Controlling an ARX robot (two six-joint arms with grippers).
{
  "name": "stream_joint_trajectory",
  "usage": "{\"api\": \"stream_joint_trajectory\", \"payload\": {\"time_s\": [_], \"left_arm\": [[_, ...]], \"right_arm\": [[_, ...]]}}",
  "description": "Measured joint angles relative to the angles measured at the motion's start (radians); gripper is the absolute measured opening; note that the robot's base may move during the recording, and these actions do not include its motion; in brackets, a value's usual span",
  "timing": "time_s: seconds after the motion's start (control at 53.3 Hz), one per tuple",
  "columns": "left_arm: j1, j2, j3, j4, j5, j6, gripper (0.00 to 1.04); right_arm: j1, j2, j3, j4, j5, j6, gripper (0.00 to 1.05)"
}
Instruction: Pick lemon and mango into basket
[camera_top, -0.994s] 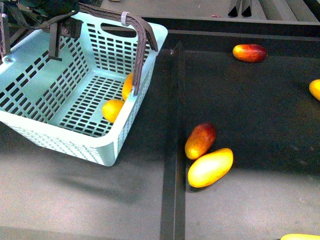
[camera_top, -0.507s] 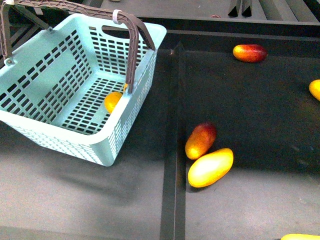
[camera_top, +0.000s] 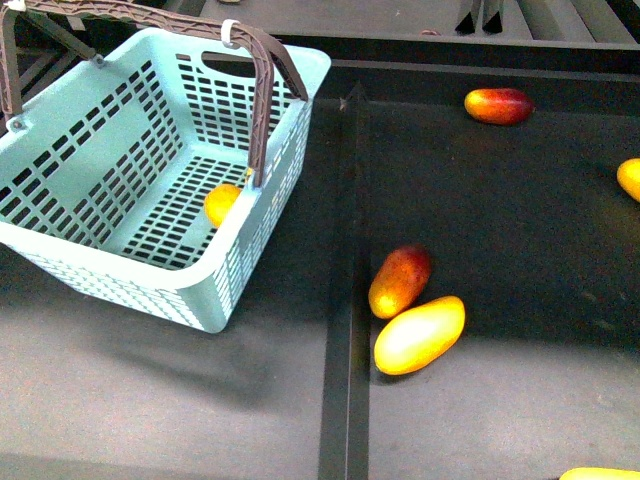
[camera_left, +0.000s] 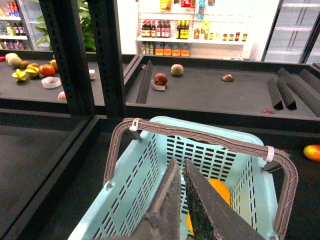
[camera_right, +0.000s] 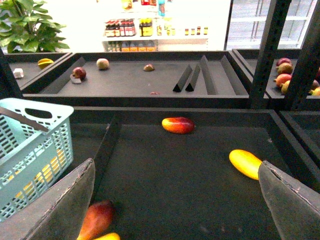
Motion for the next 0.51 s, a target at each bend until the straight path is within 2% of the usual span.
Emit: {"api": "stream_joint_trajectory", "payload": {"time_s": [0.3,0.356,0.507], "left_arm": [[0.069,-0.235,-0.141,-0.095,0.064,0.024,0.03],[0.127,-0.296,-0.163,-0.134,0.139,0.027,0.03],[0.151,-0.344,-0.223,-0.123,0.144,0.029,0.03]], "right_arm": [[0.0,0.0,0.0,0.0,0.0,0.0,0.96],[0.0,0.0,0.0,0.0,0.0,0.0,0.96],[0.0,0.0,0.0,0.0,0.0,0.0,0.96]]}}
